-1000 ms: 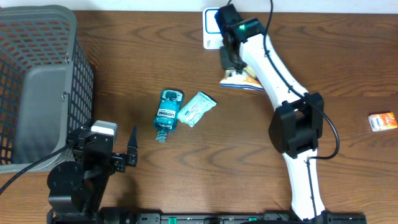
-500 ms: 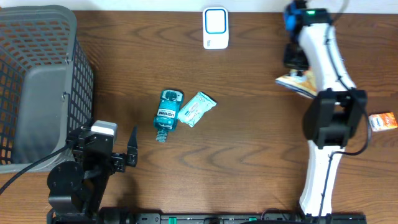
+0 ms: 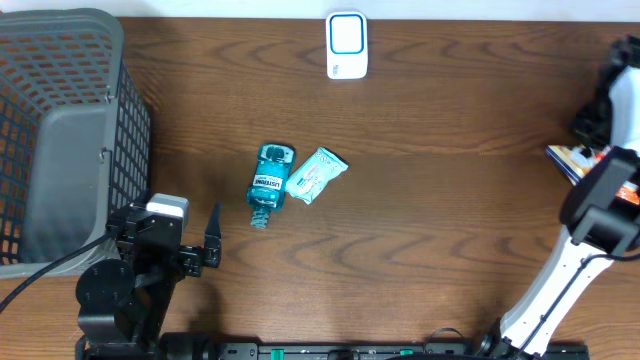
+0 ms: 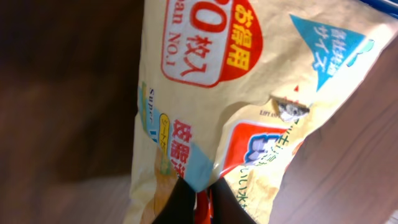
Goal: Scan the item barcode
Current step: 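Carry the yellow bag to the right edge and release it, then move the right gripper to the green wipes pack and grasp it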
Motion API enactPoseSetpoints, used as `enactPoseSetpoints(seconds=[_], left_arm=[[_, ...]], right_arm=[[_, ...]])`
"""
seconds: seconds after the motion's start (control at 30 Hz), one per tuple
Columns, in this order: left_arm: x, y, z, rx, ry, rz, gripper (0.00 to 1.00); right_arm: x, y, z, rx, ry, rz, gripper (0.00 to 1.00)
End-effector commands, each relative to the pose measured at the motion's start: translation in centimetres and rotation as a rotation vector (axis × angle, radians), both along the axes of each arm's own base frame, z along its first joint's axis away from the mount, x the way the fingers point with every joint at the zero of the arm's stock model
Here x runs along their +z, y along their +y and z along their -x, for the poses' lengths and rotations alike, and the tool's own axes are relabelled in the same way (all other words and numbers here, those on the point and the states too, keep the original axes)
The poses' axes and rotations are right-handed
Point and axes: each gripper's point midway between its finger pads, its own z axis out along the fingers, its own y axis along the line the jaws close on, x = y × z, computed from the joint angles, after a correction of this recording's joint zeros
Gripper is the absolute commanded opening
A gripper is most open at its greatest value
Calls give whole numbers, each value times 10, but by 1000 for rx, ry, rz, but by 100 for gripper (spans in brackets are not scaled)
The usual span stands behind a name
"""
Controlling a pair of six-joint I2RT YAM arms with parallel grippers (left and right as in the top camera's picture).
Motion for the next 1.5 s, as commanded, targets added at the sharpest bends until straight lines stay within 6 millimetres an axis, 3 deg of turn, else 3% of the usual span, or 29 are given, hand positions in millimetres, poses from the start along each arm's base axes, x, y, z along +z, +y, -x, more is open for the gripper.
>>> enactPoseSetpoints(seconds=[0.0,0.03,0.07,0.2,0.33,0.53,0.63,0.7,0.83,1.07,1.27,1.47], left_arm=[[4,-2,0,-10,-9,13,98],[4,-2,0,-10,-9,13,98],[4,-2,0,-10,-9,13,98],[4,-2,0,-10,-9,13,98],[4,-2,0,-10,-9,13,98],[4,-2,0,-10,-9,13,98],[4,-2,0,-10,-9,13,98],[4,-2,0,-10,-9,13,98],[4,-2,0,-10,-9,13,98],[4,-2,0,-10,-9,13,98],[4,-2,0,-10,-9,13,98],[4,-2,0,-10,-9,13,98]], right_arm=[[-6,2,-1,-3,-71,-128,50],[-6,4,-4,7,-97,-167,83],[-4,7,-8,17,-127,-206,99],[15,14,-19,37,-210,-250,99],[55,25,-30,64,-295,-212,99],[137,88,-47,205,-450,-197,99],[161,135,-58,309,-504,-228,99],[165,172,-66,384,-516,-276,99],[155,243,-74,520,-483,-361,99],[105,376,-61,757,-324,-538,99],[55,448,-34,889,-175,-583,99],[16,495,-6,936,-109,-609,99]])
